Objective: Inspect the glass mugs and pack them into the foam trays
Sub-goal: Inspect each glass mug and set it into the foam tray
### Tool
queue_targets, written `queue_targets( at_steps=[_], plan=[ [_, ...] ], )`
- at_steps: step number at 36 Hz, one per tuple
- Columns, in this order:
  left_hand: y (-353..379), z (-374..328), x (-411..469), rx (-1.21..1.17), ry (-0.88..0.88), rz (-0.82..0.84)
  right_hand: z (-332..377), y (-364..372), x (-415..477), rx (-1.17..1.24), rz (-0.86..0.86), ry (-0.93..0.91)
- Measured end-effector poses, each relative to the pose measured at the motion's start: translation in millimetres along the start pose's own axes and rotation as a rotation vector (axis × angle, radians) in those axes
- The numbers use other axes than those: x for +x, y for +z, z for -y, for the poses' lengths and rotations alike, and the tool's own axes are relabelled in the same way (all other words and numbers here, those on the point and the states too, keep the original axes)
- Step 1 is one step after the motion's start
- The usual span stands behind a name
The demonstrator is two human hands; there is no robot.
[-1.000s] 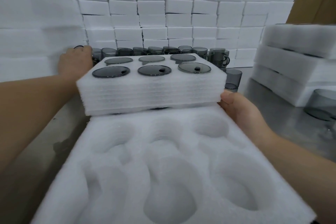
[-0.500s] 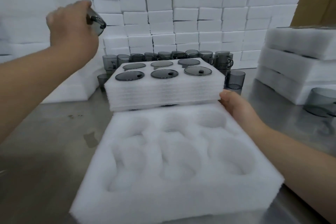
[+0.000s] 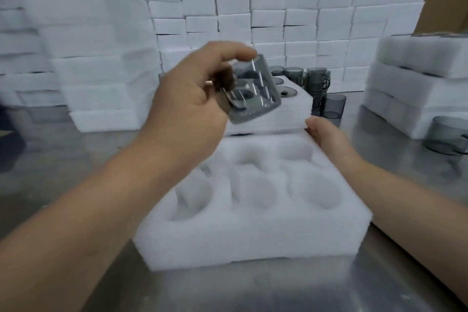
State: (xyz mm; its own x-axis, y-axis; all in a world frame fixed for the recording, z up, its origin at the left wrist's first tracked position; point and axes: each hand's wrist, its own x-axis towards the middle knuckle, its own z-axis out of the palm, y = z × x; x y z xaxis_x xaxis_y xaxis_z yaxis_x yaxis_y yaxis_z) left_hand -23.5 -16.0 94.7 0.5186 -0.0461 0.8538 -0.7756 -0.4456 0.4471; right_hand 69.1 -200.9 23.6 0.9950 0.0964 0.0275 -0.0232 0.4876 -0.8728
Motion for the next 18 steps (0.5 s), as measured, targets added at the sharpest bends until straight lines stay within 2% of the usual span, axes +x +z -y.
queue_targets(
  at_steps=[10,12,16,18],
  plan=[
    [-7,14,-22,0.072,-0.098,0.055,3,3,-1,-0.003,-0.021,-0.019],
    [-8,15,-23,0.109,-0.075,0.079,9,6,-3,-0.053,-0.047,-0.119],
    [-10,13,-22,0.145,-0.068,0.109,27,13,-17,-0.379,-0.254,-0.479],
    [-10,10,-23,0.154,-0.068,0.129,31,22,-31,-0.457,-0.199,-0.658]
  ],
)
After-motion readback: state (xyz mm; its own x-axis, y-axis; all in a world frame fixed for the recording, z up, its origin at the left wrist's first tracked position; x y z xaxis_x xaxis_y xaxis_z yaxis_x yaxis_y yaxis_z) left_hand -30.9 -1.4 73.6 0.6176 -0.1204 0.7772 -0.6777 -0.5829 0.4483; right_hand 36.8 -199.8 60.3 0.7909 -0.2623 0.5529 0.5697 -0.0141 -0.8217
